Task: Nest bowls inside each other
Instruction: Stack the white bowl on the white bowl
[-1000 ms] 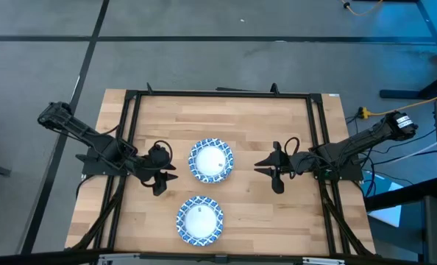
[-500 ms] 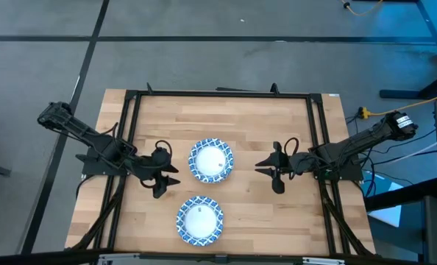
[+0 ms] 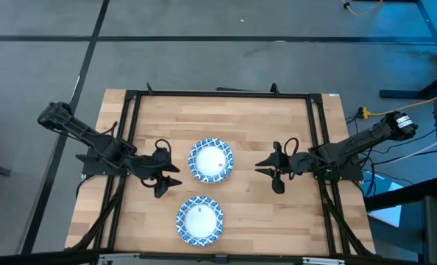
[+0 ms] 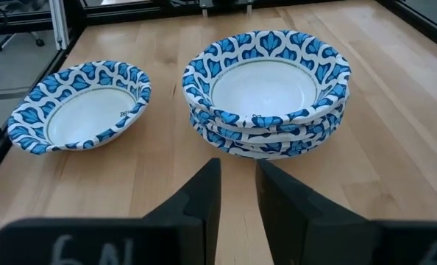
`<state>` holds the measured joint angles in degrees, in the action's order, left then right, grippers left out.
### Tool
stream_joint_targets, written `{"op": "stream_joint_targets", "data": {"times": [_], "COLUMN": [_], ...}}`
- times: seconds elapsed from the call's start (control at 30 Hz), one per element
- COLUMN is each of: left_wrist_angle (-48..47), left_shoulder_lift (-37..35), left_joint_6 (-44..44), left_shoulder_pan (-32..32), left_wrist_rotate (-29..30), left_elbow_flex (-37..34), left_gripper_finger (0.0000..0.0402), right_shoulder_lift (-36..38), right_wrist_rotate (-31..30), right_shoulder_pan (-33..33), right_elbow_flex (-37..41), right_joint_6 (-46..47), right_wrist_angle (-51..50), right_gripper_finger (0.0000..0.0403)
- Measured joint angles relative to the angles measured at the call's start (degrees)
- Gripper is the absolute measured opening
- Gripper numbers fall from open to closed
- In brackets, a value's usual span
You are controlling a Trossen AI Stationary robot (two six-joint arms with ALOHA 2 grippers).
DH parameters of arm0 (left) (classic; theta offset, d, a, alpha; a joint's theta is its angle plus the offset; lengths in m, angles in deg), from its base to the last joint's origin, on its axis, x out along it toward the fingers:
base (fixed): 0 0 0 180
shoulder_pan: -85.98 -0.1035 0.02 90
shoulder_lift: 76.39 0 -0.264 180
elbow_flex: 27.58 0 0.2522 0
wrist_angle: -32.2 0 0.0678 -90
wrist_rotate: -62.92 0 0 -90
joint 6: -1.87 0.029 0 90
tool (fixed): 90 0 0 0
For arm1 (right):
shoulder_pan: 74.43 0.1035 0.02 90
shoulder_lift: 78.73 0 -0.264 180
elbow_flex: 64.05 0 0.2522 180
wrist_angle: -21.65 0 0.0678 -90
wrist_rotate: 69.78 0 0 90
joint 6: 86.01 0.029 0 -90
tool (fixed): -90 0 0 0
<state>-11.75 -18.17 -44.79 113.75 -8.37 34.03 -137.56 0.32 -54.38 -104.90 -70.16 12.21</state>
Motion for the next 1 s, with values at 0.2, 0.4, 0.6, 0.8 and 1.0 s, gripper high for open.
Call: {"op": "stream_joint_targets", "data": {"times": [0.2,0.4,0.6,0.8,1.0], "left_wrist_angle": [-0.60,-0.64,0.09,3.72,6.48], "left_shoulder_lift": [4.60,12.89,19.34,23.60,27.08], "left_joint_6": [-2.57,-4.89,-9.64,-16.24,-19.18], "left_shoulder_pan": [0.17,0.17,0.45,0.46,0.55], "left_wrist_rotate": [-2.78,-5.70,-10.30,-14.49,-15.77], "left_elbow_flex": [0.00,0.00,0.00,0.00,0.00], "left_gripper_finger": [0.0249,0.0249,0.0249,0.0249,0.0249], "right_shoulder_lift": [0.00,0.00,0.00,0.00,0.00], "right_wrist_rotate": [-0.02,-0.02,-0.02,-0.02,0.00], "right_shoulder_pan": [0.00,-0.01,-0.01,0.00,0.00], "right_elbow_flex": [-0.04,-0.04,-0.04,-0.04,-0.04], "right_joint_6": [0.13,0.45,0.43,0.40,0.36], "right_wrist_angle": [-0.92,-2.76,-2.96,-3.01,-3.08], "right_gripper_finger": [0.0088,0.0088,0.0088,0.0088,0.0088]}}
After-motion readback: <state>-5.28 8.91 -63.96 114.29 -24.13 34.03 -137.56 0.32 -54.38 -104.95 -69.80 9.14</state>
